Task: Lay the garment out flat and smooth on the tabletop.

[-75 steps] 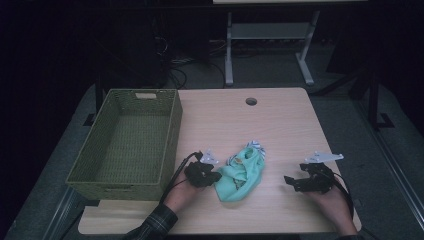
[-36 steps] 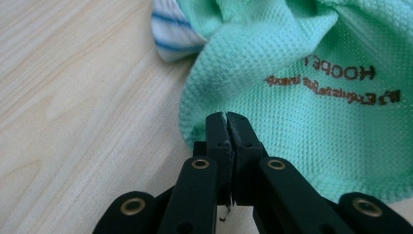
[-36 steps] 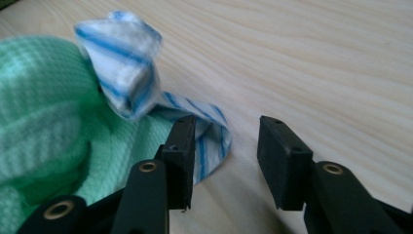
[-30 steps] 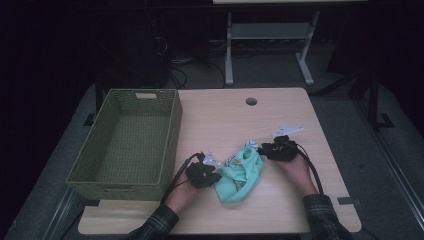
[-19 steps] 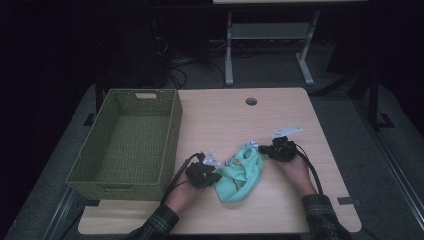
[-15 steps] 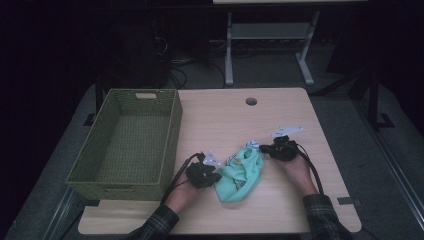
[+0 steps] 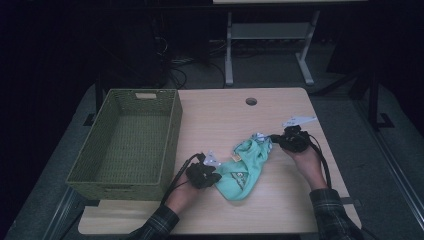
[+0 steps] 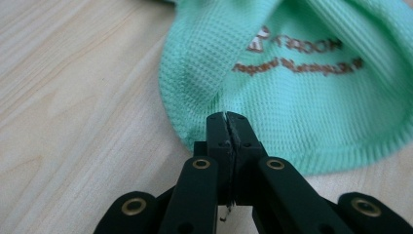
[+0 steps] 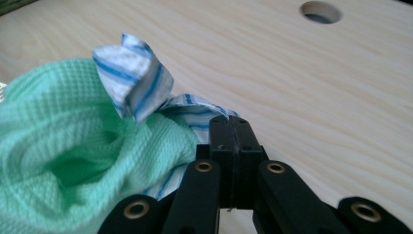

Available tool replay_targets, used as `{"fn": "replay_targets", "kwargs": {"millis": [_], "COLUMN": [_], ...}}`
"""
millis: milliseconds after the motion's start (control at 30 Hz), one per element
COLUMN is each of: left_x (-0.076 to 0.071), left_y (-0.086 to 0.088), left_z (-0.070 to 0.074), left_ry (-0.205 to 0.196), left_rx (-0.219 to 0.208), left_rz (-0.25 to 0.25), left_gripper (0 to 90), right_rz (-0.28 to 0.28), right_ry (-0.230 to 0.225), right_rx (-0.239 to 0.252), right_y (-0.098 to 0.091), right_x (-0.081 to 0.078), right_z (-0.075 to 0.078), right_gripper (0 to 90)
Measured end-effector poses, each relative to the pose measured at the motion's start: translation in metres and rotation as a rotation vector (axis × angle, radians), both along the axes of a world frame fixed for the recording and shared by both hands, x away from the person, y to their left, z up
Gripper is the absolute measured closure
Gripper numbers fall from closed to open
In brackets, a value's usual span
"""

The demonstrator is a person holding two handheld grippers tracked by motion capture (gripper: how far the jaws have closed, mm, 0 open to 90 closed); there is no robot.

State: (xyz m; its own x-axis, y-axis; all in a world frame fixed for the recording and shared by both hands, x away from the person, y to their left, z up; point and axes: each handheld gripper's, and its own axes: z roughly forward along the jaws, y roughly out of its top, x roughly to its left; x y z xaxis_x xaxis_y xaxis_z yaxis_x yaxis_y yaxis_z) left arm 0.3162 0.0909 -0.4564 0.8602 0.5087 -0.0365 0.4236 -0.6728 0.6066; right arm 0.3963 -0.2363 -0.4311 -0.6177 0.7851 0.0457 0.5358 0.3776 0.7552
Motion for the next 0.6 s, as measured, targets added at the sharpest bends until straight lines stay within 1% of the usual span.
{"fn": "replay_targets", "kwargs": {"millis": [67, 133, 167, 267, 300, 333, 367, 433, 500, 600], "left_x": [0.0, 0.0, 0.0, 0.0, 0.0, 0.0, 0.0, 0.0, 0.001, 0.001], "left_y": [0.0, 0.0, 0.0, 0.0, 0.0, 0.0, 0.001, 0.001, 0.001, 0.002], "left_z": [0.0, 0.0, 0.0, 0.0, 0.0, 0.0, 0.0, 0.0, 0.001, 0.001], "left_ry": [-0.001, 0.003, 0.003, 0.004, 0.004, 0.005, 0.009, 0.01, 0.012, 0.026], "left_rx": [0.001, 0.005, 0.005, 0.002, 0.002, 0.001, 0.001, -0.001, 0.0, -0.011], "left_rz": [0.0, 0.0, 0.001, 0.006, 0.006, 0.007, 0.006, 0.007, 0.007, 0.011], "left_gripper": [88.7, 88.8, 88.8, 88.8, 88.9, 88.9, 88.8, 88.8, 88.8, 88.2], "right_rz": [-0.008, -0.033, -0.044, -0.063, -0.063, -0.074, -0.099, -0.12, -0.124, -0.11], "right_ry": [0.001, 0.003, 0.012, 0.009, 0.009, 0.011, 0.017, 0.025, 0.037, 0.045], "right_rx": [-0.002, 0.004, 0.005, -0.002, -0.002, -0.009, -0.013, -0.02, -0.012, 0.002], "right_y": [-0.003, -0.012, -0.015, -0.023, -0.023, -0.025, -0.031, -0.036, -0.04, -0.04], "right_x": [0.0, 0.001, 0.0, 0.001, 0.001, 0.001, 0.002, 0.003, 0.004, 0.003], "right_z": [0.0, -0.001, -0.001, -0.002, -0.002, -0.002, -0.003, -0.005, -0.008, -0.01], "right_gripper": [90.0, 90.0, 90.0, 90.0, 90.0, 90.0, 90.0, 90.0, 90.0, 89.1]}}
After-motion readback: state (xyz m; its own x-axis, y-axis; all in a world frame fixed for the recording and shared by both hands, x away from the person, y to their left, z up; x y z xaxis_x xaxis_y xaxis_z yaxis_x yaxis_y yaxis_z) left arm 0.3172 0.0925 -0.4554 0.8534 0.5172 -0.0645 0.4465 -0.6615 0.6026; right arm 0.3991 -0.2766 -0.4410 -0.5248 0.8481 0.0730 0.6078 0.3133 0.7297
